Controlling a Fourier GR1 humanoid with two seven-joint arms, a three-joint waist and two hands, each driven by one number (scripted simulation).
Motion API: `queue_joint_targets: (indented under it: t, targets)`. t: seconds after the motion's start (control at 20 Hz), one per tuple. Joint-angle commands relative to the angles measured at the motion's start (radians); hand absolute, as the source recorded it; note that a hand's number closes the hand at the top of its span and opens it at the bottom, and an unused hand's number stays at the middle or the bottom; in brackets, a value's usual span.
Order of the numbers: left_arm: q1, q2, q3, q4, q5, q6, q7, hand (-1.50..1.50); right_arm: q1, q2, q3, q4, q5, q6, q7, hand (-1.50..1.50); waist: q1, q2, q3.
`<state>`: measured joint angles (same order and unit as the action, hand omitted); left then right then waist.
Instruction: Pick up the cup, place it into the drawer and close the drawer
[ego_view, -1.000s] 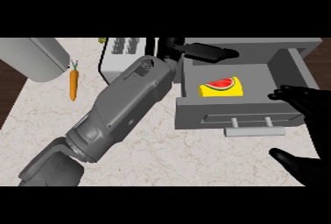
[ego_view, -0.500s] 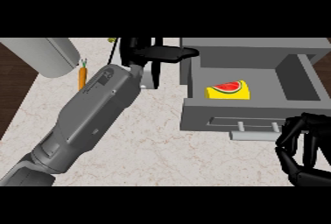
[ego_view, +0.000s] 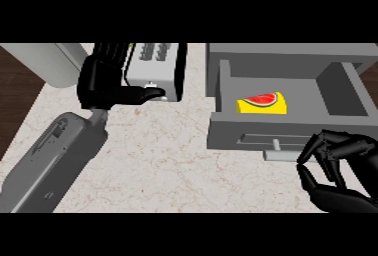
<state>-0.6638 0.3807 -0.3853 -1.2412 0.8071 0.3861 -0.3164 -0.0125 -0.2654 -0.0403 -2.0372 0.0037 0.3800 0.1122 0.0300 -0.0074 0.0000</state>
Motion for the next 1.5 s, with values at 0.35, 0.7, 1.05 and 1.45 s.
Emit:
queue_joint_targets:
  t: [0.35, 0.7, 1.05, 1.45]
  targets:
    - [0.290, 0.121, 0.080, -0.161, 0.026, -0.147, -0.052, -1.50, -0.081, -0.110, 0.198, 0.196, 0.502, -0.043, -0.205, 1.50, 0.003, 0.008, 0.000]
    - [0.476, 0.201, 0.162, -0.362, 0.036, -0.183, -0.003, -1.50, -0.151, -0.022, 0.272, 0.466, 0.684, -0.206, -0.298, 1.50, -0.010, 0.006, 0.001]
    - [0.498, 0.202, 0.264, -0.207, 0.046, -0.371, -0.060, -1.50, -0.332, 0.015, 0.263, 0.838, 0.805, -0.300, -0.375, -1.50, -0.013, 0.012, 0.000]
    - [0.531, 0.132, 0.312, -0.142, 0.000, -0.459, -0.081, -1.50, -0.528, 0.090, 0.186, 1.210, 0.828, -0.367, -0.459, -1.50, -0.019, 0.012, 0.000]
